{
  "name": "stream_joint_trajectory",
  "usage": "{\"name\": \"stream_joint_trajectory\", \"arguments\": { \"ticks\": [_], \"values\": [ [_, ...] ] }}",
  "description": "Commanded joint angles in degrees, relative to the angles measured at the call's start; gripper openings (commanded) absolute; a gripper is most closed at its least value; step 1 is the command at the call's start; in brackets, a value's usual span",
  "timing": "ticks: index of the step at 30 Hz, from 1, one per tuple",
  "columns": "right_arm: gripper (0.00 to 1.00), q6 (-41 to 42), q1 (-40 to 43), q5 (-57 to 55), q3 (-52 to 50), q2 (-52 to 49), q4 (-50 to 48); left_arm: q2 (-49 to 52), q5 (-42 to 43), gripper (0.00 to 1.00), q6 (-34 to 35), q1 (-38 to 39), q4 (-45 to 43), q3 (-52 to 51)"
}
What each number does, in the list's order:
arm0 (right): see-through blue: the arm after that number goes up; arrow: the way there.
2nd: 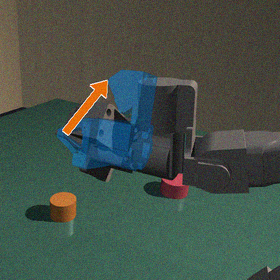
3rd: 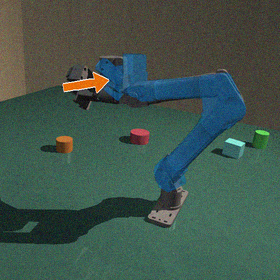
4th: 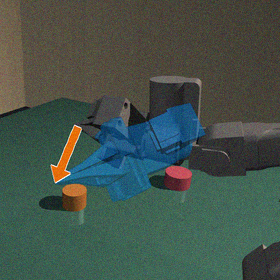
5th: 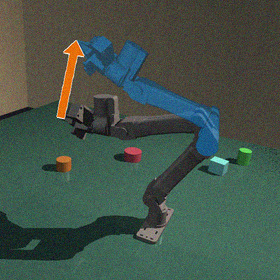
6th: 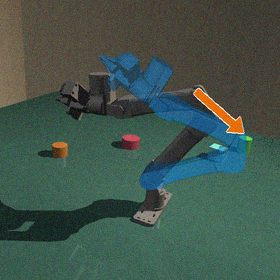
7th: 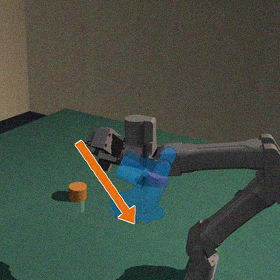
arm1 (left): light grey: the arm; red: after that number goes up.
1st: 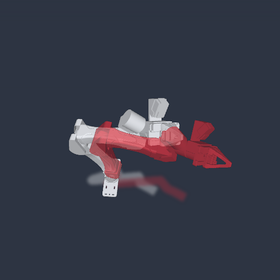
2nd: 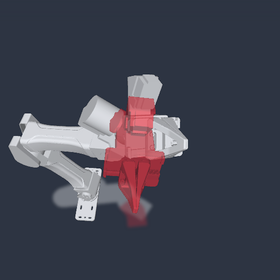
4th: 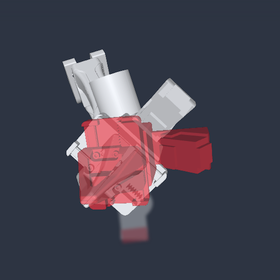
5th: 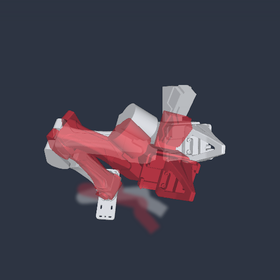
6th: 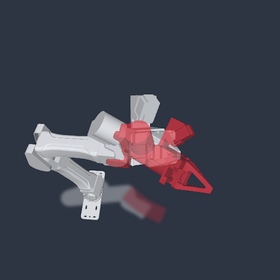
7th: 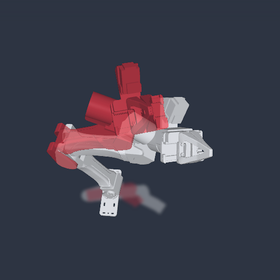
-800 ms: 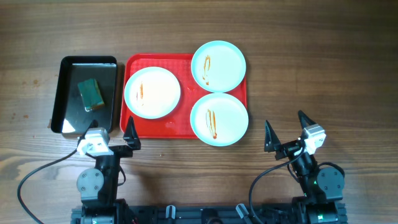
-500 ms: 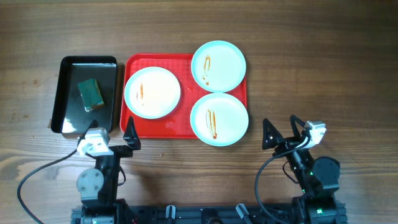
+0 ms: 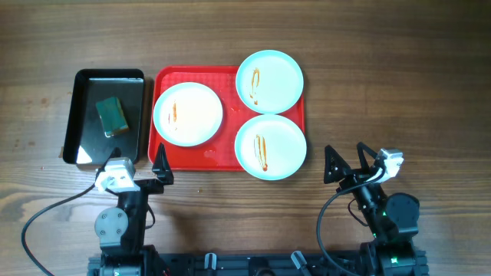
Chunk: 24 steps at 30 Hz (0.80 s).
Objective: Clean dirty plates on tray and stack at the side
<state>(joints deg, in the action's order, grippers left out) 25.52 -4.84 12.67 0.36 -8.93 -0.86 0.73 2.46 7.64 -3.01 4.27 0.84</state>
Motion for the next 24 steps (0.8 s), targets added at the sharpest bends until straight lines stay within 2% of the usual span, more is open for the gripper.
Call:
{"name": "stream_joint_trajectory", "arguments": {
  "ticks": [1, 24],
  "values": [
    [1.00, 0.6, -0.2, 0.7, -0.1, 0.1, -0.3, -0.3, -0.8, 1.00, 0.1, -0.3, 0.0, -0.5],
    [1.00, 0.2, -0.2, 0.7, -0.1, 0.1, -0.3, -0.3, -0.8, 1.00, 0.1, -0.3, 0.0, -0.5]
  ]
}}
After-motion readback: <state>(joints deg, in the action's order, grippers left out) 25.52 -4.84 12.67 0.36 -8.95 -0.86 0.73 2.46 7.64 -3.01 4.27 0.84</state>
